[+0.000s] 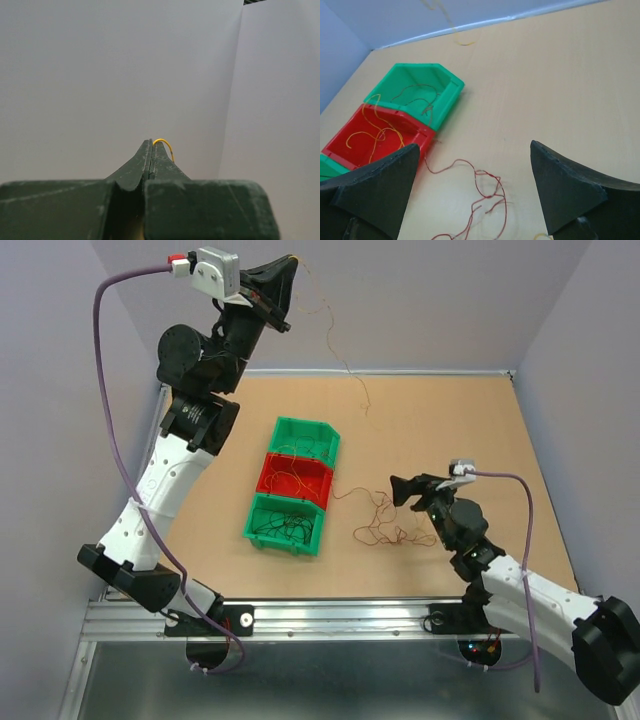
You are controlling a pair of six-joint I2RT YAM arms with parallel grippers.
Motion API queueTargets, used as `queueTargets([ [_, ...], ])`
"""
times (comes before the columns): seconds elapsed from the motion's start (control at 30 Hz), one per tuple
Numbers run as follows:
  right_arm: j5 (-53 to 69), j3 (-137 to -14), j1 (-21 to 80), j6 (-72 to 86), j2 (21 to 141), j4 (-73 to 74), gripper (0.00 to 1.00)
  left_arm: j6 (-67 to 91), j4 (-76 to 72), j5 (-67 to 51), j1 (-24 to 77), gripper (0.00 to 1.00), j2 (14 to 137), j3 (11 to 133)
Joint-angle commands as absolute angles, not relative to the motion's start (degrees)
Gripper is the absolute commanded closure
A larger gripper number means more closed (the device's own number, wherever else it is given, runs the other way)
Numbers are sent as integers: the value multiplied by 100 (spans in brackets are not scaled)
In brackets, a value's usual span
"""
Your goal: Untangle the cables
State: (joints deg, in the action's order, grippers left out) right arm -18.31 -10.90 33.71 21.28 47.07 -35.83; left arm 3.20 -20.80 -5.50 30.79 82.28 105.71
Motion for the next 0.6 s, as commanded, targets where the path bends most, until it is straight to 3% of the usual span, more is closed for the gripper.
queueTargets([
  [0.0,-749,-2108,3357,1451,5044,-3665,4,70,-2908,-527,3094,100,7980,10319],
  [0.17,552,-3338,3357,661,6141,-3901,6,26,-2953,-606,3085,100,8103,10178],
  [0.3,1475,-4637,3357,264,7728,-4025,6,-140,-2979,-589,3076,100,8077,10029],
  [0.43,2441,-6069,3366,377,8995,-4253,7,-202,-2971,-580,3067,100,8016,9897],
  [0.57,3451,-6739,3384,606,9685,-4552,8,-308,-2918,-484,3050,100,7954,9835],
])
